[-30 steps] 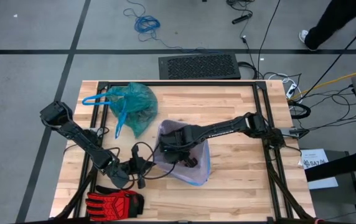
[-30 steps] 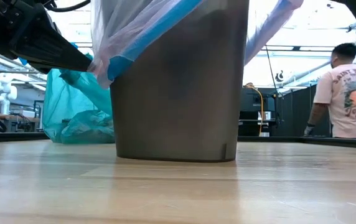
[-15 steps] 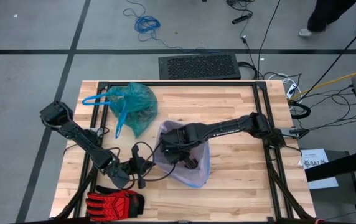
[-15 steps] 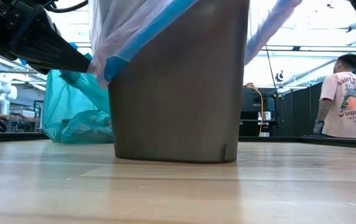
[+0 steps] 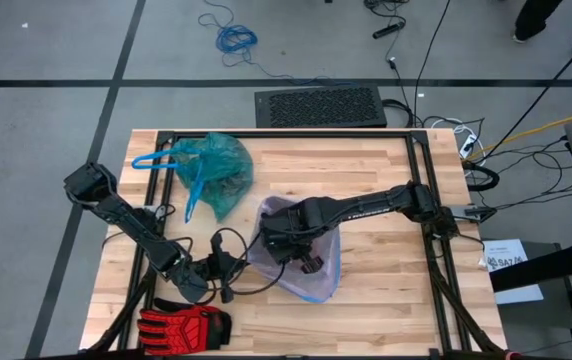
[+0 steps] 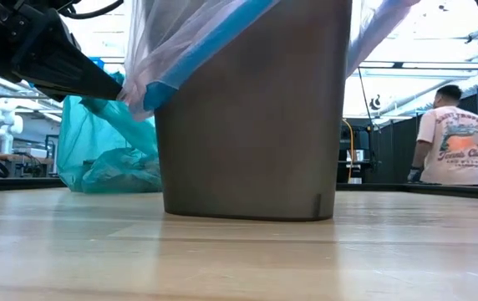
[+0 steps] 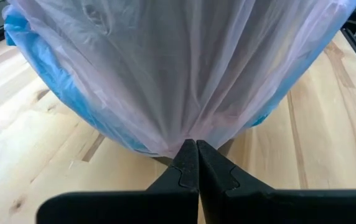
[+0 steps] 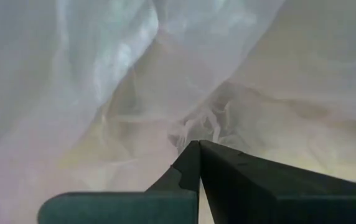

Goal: Place trash/remove bag and relplace
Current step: Insert the trash bag into the trash bin

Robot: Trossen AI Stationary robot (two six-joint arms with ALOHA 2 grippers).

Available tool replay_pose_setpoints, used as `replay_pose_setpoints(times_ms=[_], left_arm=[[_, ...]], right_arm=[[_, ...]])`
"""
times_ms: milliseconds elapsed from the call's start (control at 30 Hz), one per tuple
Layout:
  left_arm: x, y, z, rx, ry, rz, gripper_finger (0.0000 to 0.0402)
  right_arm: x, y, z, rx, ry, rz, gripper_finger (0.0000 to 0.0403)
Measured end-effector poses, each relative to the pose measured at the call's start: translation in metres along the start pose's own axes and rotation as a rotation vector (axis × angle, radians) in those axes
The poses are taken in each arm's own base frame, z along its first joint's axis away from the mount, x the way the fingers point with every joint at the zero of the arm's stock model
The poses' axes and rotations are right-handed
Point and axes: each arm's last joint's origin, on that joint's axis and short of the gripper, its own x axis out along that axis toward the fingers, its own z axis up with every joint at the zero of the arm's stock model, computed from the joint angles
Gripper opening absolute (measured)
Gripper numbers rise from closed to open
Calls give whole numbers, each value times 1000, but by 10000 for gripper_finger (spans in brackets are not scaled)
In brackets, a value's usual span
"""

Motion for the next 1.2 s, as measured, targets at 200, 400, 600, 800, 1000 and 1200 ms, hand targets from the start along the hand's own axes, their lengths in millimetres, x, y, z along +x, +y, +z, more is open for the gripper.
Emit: replay_pose_setpoints(times_ms=[200,400,600,800,1000,1200], left_arm=[[0,0,0,0,0,0,0],[0,0,0,-3,0,-1,0],[0,0,0,-1,2,-1,0],[0,0,0,2,3,0,0],[0,0,0,2,3,-1,0],[0,0,0,2,3,-1,0]], right_arm=[[1,-6,3,23,-26,-10,0],[43,-11,-4,28,49,15,0],[70,-10,-7,34,15,10,0],[87,-9,-13,42,14,11,0],[103,-9,-21,45,13,10,0],[109,-11,-26,58,23,8,0]])
